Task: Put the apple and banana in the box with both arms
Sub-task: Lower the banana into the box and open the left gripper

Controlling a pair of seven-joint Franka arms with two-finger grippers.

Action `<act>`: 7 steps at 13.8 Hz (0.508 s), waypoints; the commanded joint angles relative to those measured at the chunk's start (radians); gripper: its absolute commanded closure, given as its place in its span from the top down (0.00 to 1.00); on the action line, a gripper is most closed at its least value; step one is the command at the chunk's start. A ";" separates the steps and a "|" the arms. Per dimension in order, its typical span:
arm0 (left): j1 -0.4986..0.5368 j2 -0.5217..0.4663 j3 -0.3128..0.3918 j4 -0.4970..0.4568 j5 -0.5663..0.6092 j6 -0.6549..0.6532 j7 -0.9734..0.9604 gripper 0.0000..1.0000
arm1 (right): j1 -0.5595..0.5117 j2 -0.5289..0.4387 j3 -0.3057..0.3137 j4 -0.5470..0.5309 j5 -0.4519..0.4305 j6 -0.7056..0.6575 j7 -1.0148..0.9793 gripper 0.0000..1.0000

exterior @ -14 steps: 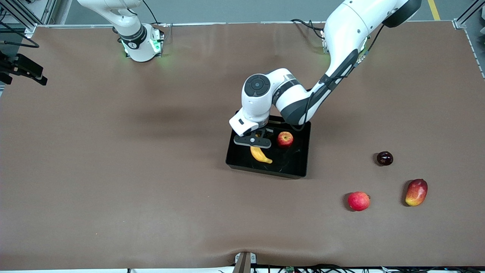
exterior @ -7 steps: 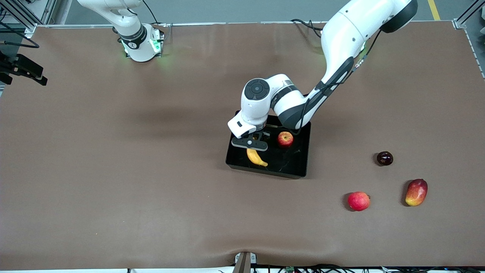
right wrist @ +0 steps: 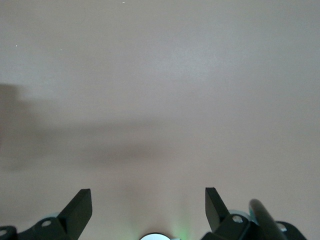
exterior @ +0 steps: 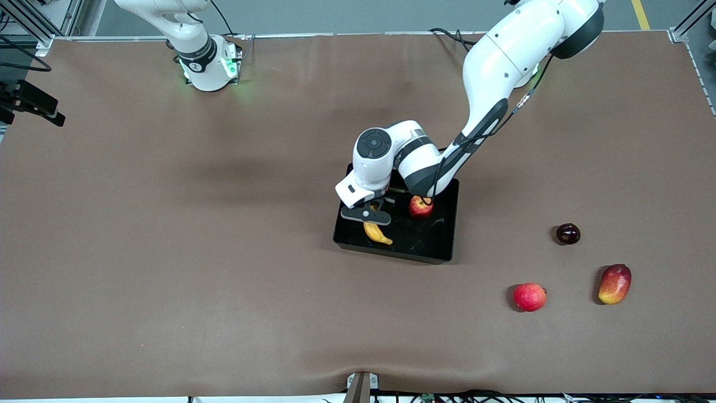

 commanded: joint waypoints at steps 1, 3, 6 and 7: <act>-0.022 0.017 0.020 0.019 0.027 0.016 -0.031 0.10 | -0.027 0.009 0.011 0.019 0.026 -0.015 -0.023 1.00; -0.017 0.014 0.020 0.019 0.027 0.016 -0.029 0.88 | -0.027 0.009 0.011 0.019 0.026 -0.017 -0.023 1.00; -0.002 -0.003 0.040 0.025 0.056 0.014 0.002 1.00 | -0.026 0.009 0.011 0.017 0.026 -0.017 -0.023 1.00; 0.000 -0.020 0.040 0.027 0.042 0.013 0.000 1.00 | -0.026 0.009 0.011 0.019 0.026 -0.017 -0.023 1.00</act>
